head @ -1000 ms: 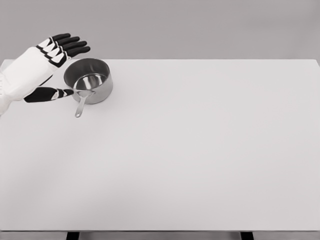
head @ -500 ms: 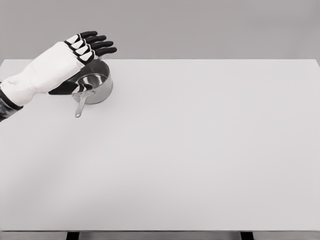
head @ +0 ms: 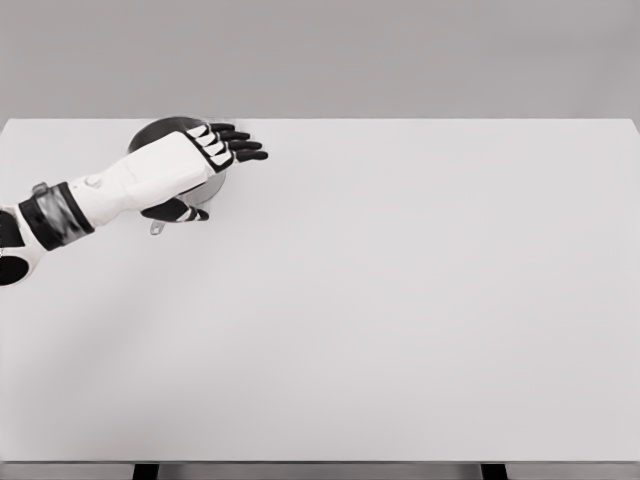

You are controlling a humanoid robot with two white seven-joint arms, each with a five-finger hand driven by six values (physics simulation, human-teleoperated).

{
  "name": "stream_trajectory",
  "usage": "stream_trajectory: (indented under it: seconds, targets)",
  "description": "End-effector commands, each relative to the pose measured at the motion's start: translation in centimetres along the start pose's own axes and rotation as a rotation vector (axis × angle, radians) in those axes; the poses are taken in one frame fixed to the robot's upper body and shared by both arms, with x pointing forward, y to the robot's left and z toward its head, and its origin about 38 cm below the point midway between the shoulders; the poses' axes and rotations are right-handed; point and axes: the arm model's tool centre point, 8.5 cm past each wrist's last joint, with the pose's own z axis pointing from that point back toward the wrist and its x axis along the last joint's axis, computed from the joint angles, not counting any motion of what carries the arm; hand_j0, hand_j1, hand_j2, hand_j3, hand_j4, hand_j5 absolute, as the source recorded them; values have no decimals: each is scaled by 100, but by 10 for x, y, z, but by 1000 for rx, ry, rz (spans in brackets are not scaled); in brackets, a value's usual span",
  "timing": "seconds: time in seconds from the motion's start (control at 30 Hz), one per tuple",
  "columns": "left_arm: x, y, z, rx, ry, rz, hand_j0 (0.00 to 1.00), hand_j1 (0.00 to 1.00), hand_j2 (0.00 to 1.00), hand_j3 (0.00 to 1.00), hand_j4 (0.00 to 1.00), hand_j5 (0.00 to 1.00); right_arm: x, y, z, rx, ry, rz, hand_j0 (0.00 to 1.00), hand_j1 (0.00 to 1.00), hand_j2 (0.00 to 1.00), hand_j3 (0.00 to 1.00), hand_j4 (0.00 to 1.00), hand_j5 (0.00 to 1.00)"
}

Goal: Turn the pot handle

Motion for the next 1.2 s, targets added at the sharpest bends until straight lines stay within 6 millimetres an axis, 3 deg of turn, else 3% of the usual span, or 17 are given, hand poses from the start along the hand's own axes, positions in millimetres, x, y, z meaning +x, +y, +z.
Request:
stream_trajectory:
  seconds: [0.0, 0.43, 1.17]
  targets:
    - [-3, -10, -2, -55, 9, 20, 100, 100, 100, 100, 100, 100, 0, 0, 0, 0, 0, 0, 100, 100, 100, 100, 100, 100]
    - [-13, -10, -15, -45, 30, 31, 100, 100, 100, 100, 100, 100, 0, 0, 0, 0, 0, 0, 100, 100, 100, 100, 100, 100]
    - [-34, -29, -8, -90, 99, 48, 100, 100, 100, 100, 100, 100, 0, 0, 0, 0, 1, 0, 100, 100, 100, 100, 100, 100]
